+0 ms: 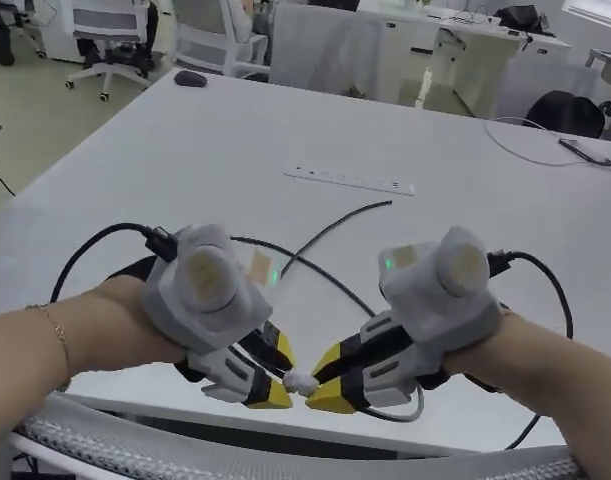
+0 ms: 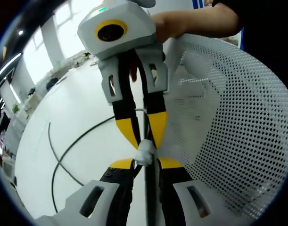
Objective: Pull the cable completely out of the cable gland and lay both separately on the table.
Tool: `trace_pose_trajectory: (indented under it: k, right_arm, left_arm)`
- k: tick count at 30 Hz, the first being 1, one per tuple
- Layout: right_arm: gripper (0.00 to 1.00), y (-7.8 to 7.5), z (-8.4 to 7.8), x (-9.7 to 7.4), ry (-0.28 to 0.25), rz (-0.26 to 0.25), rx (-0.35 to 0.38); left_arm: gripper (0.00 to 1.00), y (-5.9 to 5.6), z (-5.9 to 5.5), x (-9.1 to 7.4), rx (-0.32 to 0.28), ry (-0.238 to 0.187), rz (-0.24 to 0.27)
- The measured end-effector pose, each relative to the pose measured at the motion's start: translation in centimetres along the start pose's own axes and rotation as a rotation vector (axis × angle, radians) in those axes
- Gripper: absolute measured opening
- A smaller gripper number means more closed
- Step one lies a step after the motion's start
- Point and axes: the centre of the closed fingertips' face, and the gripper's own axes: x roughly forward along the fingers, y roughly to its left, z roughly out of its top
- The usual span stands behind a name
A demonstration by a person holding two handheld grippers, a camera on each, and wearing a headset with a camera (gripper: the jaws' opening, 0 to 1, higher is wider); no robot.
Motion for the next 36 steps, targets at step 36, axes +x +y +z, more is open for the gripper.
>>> trace_pose_trajectory:
  k: [36]
  right_arm:
    - [0.14,-2.3,2.3,-0.9,-0.197,-0.021,0.394]
  left_arm:
    - [0.22,3.4,1.3,-2.0,0.079,-0.049,0.203]
